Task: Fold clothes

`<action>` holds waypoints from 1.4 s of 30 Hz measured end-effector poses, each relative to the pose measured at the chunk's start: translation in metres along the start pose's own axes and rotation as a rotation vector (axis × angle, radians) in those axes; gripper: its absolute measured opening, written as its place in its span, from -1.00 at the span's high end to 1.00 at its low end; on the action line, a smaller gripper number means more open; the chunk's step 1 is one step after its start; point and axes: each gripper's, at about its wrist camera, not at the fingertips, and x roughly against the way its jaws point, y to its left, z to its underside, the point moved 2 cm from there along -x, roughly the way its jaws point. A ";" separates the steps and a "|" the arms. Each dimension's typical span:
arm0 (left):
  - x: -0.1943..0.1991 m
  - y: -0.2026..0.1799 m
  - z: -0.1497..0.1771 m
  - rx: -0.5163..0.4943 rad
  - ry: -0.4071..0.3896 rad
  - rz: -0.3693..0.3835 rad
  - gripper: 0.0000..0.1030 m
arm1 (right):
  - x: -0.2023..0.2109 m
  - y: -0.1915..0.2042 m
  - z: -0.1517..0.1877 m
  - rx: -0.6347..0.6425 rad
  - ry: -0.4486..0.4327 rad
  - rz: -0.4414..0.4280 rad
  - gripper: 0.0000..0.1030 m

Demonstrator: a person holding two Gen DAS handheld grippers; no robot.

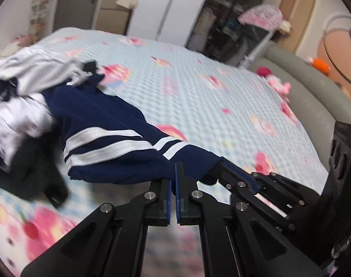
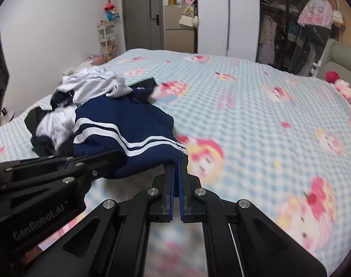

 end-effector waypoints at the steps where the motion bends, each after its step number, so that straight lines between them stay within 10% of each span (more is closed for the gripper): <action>1: -0.007 -0.013 0.007 -0.008 0.023 0.019 0.96 | 0.007 -0.010 0.010 -0.011 0.015 0.008 0.97; 11: -0.042 -0.154 0.100 -0.105 0.218 0.213 0.96 | 0.085 -0.121 0.112 -0.117 0.129 0.168 0.96; 21: -0.043 -0.255 0.160 -0.187 0.289 0.255 0.95 | 0.149 -0.208 0.184 -0.288 0.168 0.233 0.96; 26: -0.050 -0.251 0.172 -0.145 0.320 0.220 0.90 | 0.147 -0.211 0.201 -0.313 0.196 0.195 0.92; 31: -0.053 -0.210 0.184 -0.040 0.410 0.248 0.33 | 0.145 -0.198 0.201 -0.305 0.193 0.234 0.49; 42: -0.005 -0.131 0.177 0.189 0.303 0.456 0.16 | 0.171 -0.163 0.189 -0.336 0.099 0.080 0.47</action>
